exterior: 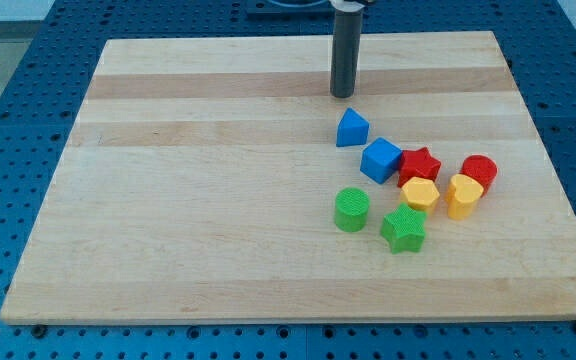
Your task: Slide the blue triangle to the top side of the blue cube
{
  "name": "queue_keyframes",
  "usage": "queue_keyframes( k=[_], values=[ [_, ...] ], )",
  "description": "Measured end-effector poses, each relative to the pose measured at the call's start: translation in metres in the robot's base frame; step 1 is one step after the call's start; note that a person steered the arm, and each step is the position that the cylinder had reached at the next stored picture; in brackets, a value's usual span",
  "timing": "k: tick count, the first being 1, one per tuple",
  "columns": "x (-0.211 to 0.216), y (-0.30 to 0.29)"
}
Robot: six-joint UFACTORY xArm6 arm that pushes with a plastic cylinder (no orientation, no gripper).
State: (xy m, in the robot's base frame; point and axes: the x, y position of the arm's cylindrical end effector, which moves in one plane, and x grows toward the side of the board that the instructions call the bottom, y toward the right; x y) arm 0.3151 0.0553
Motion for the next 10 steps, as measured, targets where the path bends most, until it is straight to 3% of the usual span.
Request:
queue_keyframes(
  k=[1, 2, 4, 6, 8, 9, 10],
  values=[
    [0.006, 0.000],
    [0.067, 0.064],
    [0.079, 0.072],
    [0.042, -0.024],
    [0.093, -0.089],
    [0.093, -0.073],
    [0.093, 0.018]
  ],
)
